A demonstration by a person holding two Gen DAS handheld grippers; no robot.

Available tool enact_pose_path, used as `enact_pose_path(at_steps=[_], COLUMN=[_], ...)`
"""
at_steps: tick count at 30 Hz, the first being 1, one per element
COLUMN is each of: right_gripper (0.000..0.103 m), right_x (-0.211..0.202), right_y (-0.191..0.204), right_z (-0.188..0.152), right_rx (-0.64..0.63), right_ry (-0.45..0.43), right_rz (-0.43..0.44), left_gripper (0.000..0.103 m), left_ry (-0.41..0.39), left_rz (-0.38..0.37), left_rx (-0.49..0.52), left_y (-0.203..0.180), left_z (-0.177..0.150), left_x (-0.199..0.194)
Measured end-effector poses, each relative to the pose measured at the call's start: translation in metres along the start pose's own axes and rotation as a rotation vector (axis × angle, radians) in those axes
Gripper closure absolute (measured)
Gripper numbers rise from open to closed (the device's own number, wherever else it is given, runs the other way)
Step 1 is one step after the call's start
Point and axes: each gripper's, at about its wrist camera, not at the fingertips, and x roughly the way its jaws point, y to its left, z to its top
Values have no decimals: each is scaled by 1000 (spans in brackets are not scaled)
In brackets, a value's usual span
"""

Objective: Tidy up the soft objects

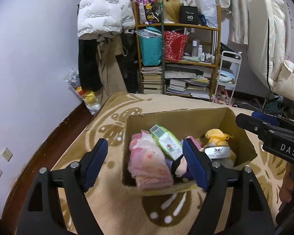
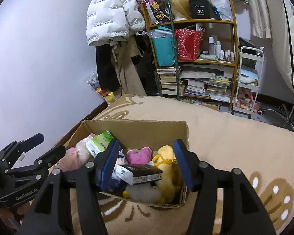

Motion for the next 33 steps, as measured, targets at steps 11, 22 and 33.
enact_pose_path(at_steps=[11,22,33], right_gripper=[0,0,0], right_x=[-48,-121,-178], right_y=[7,20,33], right_z=[-4,-6,-20], right_rx=[-2,-16,-53], right_ry=[-59,-125,-163], right_rz=[-37,-47,-66], left_gripper=[6,1,1], left_ry=[-8,-63,-86], left_rz=[26,60,38], left_rx=[12,-16,-103], left_y=[3,17,32], left_z=[-1,-1,-23], left_x=[-51,-121,-164])
